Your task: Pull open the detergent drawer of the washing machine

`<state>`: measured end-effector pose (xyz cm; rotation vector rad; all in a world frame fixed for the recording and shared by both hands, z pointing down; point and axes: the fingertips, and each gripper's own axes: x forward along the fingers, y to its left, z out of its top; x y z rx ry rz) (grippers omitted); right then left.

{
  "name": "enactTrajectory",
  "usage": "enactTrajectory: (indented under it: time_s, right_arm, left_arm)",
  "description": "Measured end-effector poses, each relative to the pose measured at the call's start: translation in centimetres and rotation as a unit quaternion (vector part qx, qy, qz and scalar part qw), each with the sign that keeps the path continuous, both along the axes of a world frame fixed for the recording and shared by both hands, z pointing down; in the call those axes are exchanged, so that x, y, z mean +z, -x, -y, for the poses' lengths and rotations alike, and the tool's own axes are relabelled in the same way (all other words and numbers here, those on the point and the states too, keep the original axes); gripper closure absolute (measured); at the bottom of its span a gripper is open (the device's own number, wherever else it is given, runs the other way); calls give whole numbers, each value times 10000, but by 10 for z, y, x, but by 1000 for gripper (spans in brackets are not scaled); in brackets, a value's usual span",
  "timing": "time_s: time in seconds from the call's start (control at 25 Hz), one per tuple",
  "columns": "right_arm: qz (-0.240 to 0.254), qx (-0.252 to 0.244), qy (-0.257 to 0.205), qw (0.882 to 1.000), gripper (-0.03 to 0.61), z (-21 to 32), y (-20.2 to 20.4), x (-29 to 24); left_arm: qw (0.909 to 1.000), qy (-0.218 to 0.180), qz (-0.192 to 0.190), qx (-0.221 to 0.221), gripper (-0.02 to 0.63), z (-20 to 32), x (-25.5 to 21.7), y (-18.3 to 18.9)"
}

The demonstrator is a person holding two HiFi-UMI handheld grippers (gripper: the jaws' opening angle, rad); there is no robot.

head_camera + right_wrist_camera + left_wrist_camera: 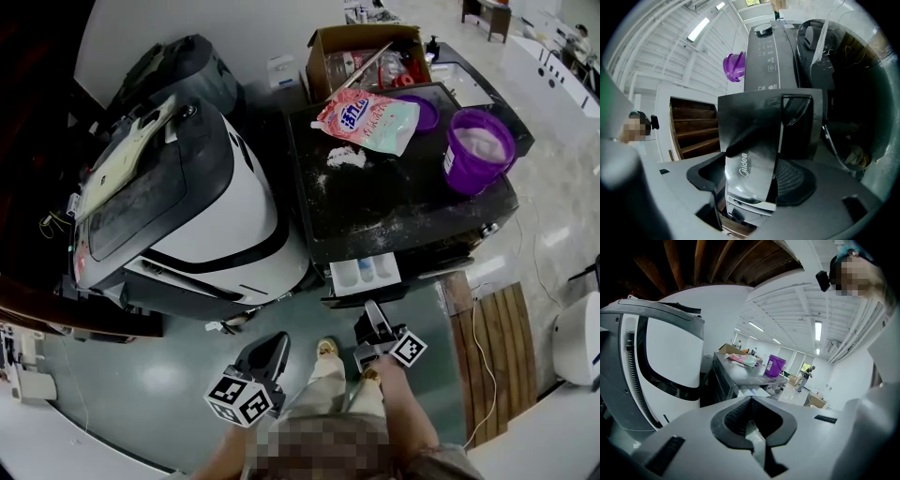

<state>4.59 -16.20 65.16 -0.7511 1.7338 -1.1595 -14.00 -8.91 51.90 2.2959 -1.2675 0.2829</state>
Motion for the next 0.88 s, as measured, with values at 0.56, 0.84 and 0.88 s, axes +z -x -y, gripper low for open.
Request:
enactTrajectory:
  time_s: [0.56,0.84,0.88]
  right_arm:
    - [84,-17,37,10000,272,-31,-5,3]
    - [70,-52,30,10000,270,-45,-6,2]
    - [72,-50,32,10000,270,-47,-6,2]
  left_arm:
    - [10000,21,-30,70,594,-6,1,-6]
    - [9999,47,-34,87,594,-9,1,-11]
    - [9999,57,-32,83,594,-9,1,-12]
